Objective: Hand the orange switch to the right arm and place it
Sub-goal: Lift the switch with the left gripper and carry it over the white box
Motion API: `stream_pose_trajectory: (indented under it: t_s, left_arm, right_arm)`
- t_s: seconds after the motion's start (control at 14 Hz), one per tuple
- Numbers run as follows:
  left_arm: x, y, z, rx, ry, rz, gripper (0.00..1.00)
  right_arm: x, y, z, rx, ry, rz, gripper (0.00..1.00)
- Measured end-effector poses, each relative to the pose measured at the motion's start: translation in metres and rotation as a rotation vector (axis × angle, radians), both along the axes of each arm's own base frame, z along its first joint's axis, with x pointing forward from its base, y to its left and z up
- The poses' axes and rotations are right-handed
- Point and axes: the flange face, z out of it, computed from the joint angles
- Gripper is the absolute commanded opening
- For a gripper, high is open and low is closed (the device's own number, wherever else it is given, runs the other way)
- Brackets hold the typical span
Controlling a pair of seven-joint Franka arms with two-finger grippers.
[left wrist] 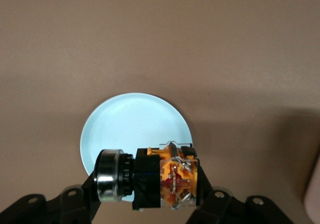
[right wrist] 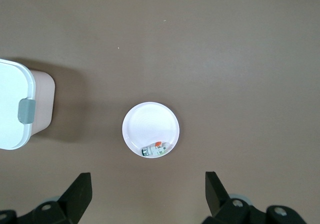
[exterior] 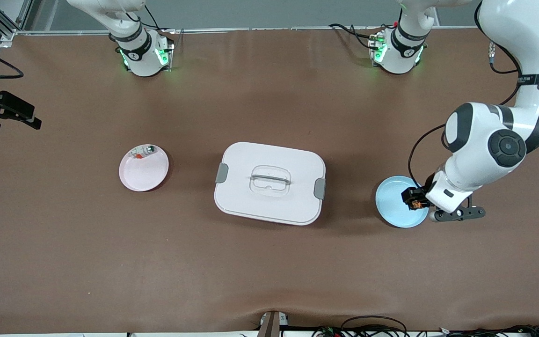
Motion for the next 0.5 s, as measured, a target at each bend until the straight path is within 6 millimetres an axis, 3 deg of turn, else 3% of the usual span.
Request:
stream_pose_trajectory:
  t_s: [0.5]
  left_arm:
    - [-0.014,-0.077,0.048,-0.037,0.051,0.152,0.00]
  right_arm:
    - [-0.001,-0.009,0.001,-0.023,-0.001,-0.004,1.00]
